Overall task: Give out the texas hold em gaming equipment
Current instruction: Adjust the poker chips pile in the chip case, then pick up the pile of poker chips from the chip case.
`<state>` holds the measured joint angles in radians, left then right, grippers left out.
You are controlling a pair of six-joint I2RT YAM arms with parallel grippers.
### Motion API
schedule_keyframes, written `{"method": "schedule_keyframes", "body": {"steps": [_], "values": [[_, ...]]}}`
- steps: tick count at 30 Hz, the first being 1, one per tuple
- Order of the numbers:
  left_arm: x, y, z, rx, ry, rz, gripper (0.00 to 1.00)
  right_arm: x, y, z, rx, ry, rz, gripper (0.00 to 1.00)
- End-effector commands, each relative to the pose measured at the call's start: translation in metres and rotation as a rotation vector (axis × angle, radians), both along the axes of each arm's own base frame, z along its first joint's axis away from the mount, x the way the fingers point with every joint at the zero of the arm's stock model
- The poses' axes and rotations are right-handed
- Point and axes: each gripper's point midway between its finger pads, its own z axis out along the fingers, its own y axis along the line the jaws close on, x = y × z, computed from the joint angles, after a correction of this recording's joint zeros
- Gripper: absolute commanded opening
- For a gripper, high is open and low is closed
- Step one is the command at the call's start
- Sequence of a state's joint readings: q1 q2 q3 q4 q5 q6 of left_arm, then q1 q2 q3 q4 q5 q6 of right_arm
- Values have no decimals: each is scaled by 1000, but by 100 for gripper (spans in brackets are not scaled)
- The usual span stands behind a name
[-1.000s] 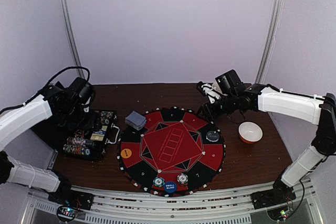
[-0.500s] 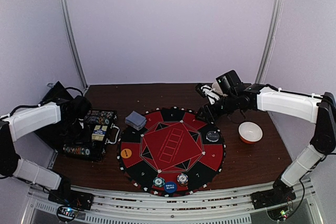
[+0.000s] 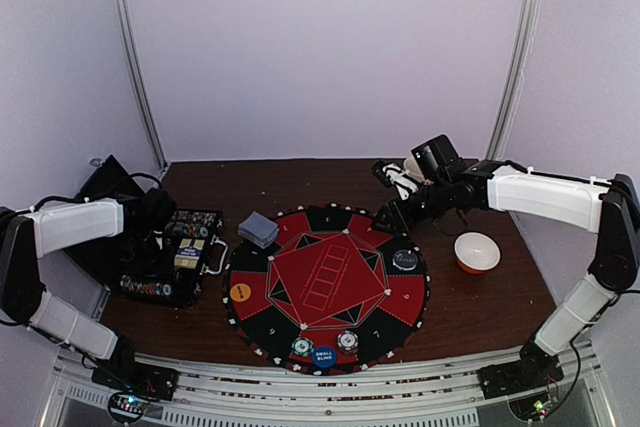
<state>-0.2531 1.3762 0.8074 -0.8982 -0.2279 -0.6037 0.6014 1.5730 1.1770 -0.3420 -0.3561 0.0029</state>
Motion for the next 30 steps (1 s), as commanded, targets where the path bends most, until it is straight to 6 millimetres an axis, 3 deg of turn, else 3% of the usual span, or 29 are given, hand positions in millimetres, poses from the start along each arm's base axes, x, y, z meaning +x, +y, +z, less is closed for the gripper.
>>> {"method": "schedule_keyframes", "body": {"steps": [1, 10, 15, 21, 25, 30], "values": [[-4, -11, -10, -77, -1, -19, 53, 4, 2, 6, 21, -3, 9, 55], [2, -39, 0, -75, -22, -121, 49, 4, 3, 7, 34, 6, 16, 55], [3, -25, 3, 11, -12, -111, 51, 3, 4, 6, 39, 13, 22, 56], [6, -26, 6, 22, -11, -122, 56, 1, 6, 6, 48, 22, 35, 56], [5, -22, 11, 45, -6, -121, 65, 0, 7, 6, 51, 26, 40, 56], [-13, -13, -6, 57, 76, -110, 67, 0, 8, 7, 58, 29, 48, 56]]}}
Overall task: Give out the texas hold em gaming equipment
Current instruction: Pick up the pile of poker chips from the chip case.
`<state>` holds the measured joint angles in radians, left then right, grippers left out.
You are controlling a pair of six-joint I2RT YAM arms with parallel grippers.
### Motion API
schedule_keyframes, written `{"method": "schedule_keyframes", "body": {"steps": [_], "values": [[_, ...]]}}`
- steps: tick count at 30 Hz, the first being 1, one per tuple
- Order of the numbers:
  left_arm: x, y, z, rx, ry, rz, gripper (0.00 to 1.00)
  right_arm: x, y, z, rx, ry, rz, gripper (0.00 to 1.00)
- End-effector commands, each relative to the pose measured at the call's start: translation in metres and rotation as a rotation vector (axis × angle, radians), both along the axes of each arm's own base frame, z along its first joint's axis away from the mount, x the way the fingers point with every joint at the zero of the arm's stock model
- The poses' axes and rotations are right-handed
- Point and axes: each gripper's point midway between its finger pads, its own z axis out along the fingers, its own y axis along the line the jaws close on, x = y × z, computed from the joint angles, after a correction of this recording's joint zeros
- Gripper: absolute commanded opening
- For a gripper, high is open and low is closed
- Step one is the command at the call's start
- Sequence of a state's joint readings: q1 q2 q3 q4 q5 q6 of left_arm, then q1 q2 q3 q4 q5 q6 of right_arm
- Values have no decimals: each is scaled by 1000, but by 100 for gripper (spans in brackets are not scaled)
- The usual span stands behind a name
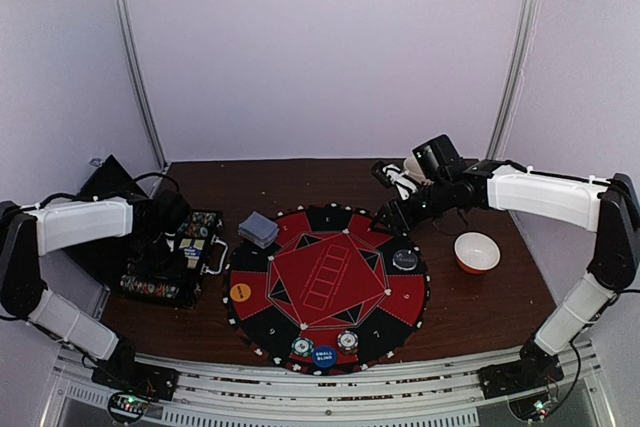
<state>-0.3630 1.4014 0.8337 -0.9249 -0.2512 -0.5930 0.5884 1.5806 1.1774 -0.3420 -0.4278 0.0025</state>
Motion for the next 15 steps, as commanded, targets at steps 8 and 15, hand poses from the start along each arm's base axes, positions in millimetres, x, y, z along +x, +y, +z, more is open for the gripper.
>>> {"method": "schedule_keyframes", "body": {"steps": [8, 15], "values": [[-11, 13, -16, -13, 84, 26, 58, 3, 3, 7, 18, -6, 16, 56], [-8, 12, -26, -63, 113, 28, 54, 3, 2, 7, 15, -9, 17, 56]]}}
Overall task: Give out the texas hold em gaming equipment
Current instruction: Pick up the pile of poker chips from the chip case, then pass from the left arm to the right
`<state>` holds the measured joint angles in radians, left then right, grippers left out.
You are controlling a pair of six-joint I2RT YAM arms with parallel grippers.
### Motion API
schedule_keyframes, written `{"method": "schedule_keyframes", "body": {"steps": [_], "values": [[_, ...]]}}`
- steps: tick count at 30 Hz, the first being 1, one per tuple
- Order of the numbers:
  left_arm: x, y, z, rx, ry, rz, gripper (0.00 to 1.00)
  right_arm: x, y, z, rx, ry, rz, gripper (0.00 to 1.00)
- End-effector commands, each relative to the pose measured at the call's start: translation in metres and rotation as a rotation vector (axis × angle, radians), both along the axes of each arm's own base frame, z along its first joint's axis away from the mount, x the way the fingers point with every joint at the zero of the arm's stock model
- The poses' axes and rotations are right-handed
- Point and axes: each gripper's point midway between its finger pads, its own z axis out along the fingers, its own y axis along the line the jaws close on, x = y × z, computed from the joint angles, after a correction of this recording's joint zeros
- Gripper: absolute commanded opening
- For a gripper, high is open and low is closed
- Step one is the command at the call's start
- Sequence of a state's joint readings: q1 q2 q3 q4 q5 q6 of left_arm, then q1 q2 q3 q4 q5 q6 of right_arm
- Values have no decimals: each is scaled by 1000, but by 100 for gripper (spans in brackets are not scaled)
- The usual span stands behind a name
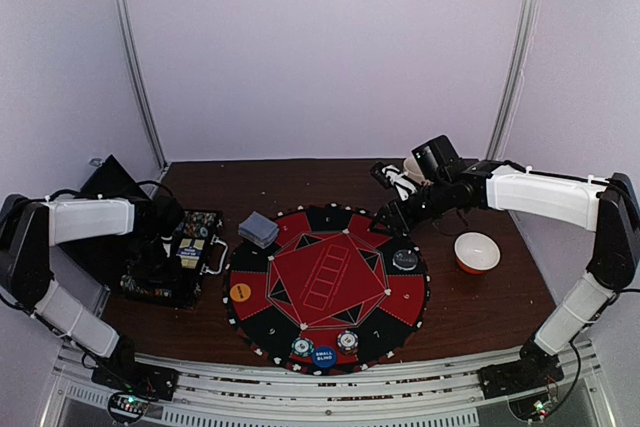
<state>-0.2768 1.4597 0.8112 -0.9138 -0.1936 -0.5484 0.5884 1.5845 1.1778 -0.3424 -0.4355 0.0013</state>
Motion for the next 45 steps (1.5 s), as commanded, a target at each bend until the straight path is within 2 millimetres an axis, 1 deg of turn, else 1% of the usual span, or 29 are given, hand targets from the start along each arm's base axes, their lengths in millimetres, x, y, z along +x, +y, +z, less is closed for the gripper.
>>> {"method": "schedule_keyframes", "body": {"steps": [1, 3, 5, 6, 8, 9, 12, 15, 17, 18, 20, 22, 24, 26, 27, 28, 30, 31, 32, 34, 36, 38, 39, 41, 43, 45], "values": [[2, -2, -7, -42, 19, -10, 51, 3, 1, 8, 13, -14, 11, 56], [3, -4, -9, -50, 24, -13, 44, 3, 1, 9, 14, -16, 12, 56], [5, -5, -9, -57, 20, -14, 33, 3, 1, 10, 15, -20, 11, 56], [6, -6, -9, -61, 16, -15, 25, 3, 0, 10, 14, -20, 10, 56], [9, -5, -3, -56, -5, -15, 6, 3, 0, 11, 16, -21, 10, 56], [9, -3, 2, -49, -15, -12, 0, 3, 0, 11, 17, -21, 11, 56], [11, -3, 24, -54, -57, 2, 0, 3, 1, 13, 19, -25, 12, 56], [19, -5, 59, -72, -134, 8, 0, 5, 2, 17, 23, -30, 11, 56], [28, -11, 86, -101, -200, -1, 0, 5, 2, 20, 26, -33, 13, 55], [33, -20, 99, -133, -240, -16, 0, 5, 3, 21, 28, -35, 15, 55], [43, -50, 122, -243, -305, -56, 0, 4, 5, 25, 44, -38, 26, 55], [55, -93, 142, -385, -372, -115, 0, 5, 9, 32, 66, -53, 32, 55], [63, -141, 158, -557, -423, -179, 0, 6, 15, 43, 92, -84, 33, 55], [71, -182, 173, -756, -473, -224, 0, 4, 28, 57, 115, -142, 55, 54], [74, -199, 180, -851, -501, -241, 0, 3, 36, 66, 126, -182, 78, 54], [76, -212, 184, -935, -512, -256, 0, 0, 47, 72, 133, -221, 108, 54], [81, -230, 187, -1046, -534, -279, 0, -7, 71, 80, 140, -304, 181, 54], [82, -235, 179, -1058, -516, -286, 0, -12, 86, 82, 132, -362, 239, 54], [83, -239, 175, -1064, -506, -297, 0, -19, 101, 81, 120, -403, 293, 54], [82, -249, 169, -1092, -488, -324, 0, -35, 131, 74, 108, -478, 426, 57], [76, -258, 170, -1149, -479, -356, 0, -52, 158, 69, 130, -542, 553, 61], [71, -261, 175, -1191, -480, -374, 0, -65, 181, 68, 170, -606, 656, 65], [68, -261, 177, -1204, -481, -382, 0, -65, 191, 70, 189, -639, 655, 68], [62, -260, 178, -1215, -476, -392, 0, -51, 204, 77, 222, -679, 601, 70], [56, -258, 175, -1221, -468, -391, 0, -40, 217, 73, 221, -687, 585, 73], [52, -257, 172, -1232, -467, -387, 0, -36, 228, 66, 205, -685, 609, 75]]}}
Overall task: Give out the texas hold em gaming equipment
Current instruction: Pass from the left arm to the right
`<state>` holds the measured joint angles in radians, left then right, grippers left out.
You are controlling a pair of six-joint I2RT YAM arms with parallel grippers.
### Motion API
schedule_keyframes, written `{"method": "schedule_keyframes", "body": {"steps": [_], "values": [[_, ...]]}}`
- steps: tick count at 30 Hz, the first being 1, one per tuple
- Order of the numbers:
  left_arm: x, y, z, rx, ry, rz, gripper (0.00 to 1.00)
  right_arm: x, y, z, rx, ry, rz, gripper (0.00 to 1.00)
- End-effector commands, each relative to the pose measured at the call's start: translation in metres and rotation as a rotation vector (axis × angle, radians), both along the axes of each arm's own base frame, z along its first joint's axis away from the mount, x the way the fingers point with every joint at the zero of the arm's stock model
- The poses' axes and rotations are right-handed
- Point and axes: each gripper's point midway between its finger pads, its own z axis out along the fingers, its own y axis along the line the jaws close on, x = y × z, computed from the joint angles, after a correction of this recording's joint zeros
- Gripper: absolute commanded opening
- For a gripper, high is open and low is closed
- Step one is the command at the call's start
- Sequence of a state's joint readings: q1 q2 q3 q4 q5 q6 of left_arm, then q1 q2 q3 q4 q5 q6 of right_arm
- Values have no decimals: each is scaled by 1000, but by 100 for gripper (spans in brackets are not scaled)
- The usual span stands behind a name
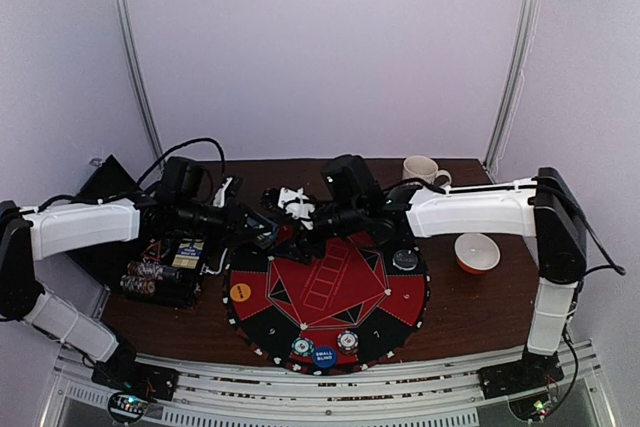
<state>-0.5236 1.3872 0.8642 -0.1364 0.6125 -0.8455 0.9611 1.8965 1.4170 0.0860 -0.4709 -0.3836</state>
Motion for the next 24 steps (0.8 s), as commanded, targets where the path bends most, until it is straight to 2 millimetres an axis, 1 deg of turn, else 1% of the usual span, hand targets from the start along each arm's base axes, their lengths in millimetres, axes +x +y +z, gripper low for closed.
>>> {"method": "schedule_keyframes", "body": {"steps": [1, 3, 6, 12, 13, 14, 16, 17, 21, 24], "values": [[-7, -9, 35, -137, -103, -54, 0, 24, 26, 27, 71, -130, 12, 75], [-10, -11, 34, -153, -96, -66, 0, 30, 30, 18, 48, -150, 2, 74], [-10, -11, 37, -157, -106, -72, 0, 37, 31, 11, 18, -192, -7, 72], [-7, -15, 41, -168, -112, -82, 0, 30, 32, -4, -28, -249, 63, 72], [-7, -15, 40, -168, -109, -83, 0, 29, 33, -7, -34, -255, 69, 71], [-7, -15, 41, -168, -109, -85, 0, 30, 33, -7, -36, -261, 70, 68], [-6, -15, 41, -169, -107, -83, 0, 32, 34, -7, -38, -269, 60, 57], [-7, -15, 41, -169, -108, -83, 0, 33, 34, -7, -40, -276, 57, 54], [-7, -16, 42, -181, -109, -83, 0, 35, 32, -8, -52, -297, 53, 47], [-8, -17, 35, -182, -88, -88, 0, 34, 33, -4, -36, -305, 55, 41]]}}
